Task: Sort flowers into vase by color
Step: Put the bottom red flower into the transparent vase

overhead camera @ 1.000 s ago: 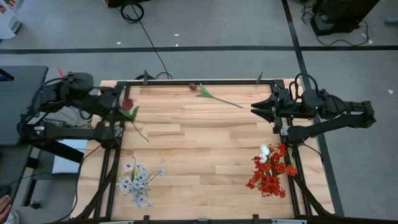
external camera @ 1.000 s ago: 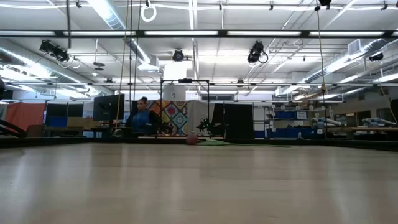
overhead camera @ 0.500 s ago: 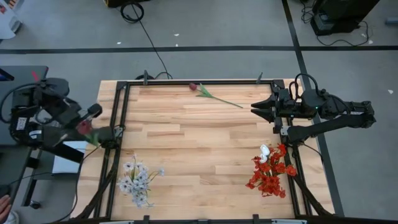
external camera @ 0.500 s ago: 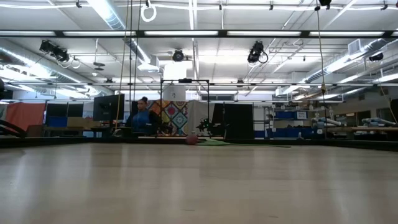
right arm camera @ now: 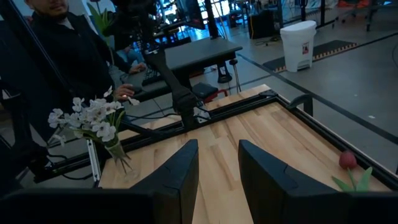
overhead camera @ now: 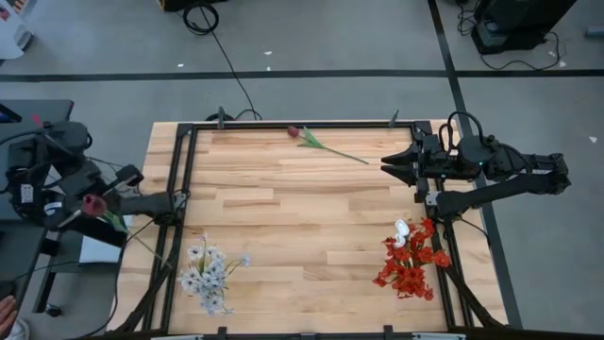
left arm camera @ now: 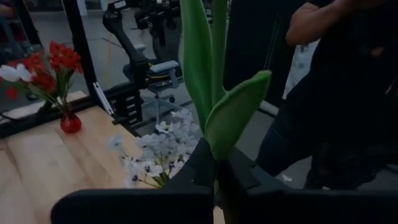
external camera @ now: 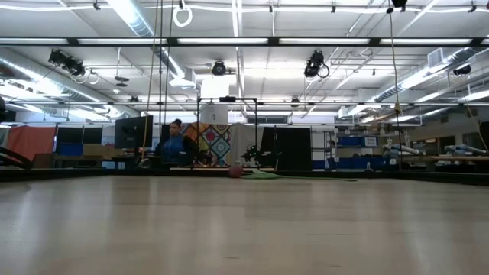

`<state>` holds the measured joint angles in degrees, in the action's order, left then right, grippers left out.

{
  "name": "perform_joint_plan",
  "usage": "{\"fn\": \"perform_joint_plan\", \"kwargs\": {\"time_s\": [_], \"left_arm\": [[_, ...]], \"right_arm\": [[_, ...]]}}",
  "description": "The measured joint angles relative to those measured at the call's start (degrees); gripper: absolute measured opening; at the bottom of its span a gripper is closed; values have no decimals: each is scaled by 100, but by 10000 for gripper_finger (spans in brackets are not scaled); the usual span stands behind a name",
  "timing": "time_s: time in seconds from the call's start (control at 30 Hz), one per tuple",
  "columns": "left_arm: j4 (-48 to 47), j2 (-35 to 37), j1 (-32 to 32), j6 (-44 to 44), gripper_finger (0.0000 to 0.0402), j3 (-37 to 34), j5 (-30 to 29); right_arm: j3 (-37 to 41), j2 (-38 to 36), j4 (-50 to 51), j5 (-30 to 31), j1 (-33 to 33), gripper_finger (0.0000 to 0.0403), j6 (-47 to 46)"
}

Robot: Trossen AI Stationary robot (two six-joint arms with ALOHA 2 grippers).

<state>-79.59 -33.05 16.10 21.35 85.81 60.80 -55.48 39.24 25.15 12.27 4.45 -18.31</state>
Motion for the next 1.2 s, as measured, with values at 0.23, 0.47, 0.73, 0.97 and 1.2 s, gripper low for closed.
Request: {"fn": "perform_joint_plan", "kwargs": {"time_s": [0.23, 0.47, 0.73, 0.97, 1.2], "left_arm": [[721, -27, -37, -150, 6, -932, 78], [1431, 97, -463, -101, 5, -1747, 159], [2568, 93, -1042, -316, 5, -2568, 480], [3537, 11, -1532, -225, 5, -2809, 488], [3563, -153, -1892, 176, 6, -3034, 218]], "right_arm": [[0, 0, -2, 0, 0, 122, 0], [0, 0, 0, 0, 0, 122, 0], [0, 0, -1, 0, 0, 122, 0], [0, 0, -2, 0, -2, 122, 0], [0, 2, -19, -1, -2, 122, 0]]}}
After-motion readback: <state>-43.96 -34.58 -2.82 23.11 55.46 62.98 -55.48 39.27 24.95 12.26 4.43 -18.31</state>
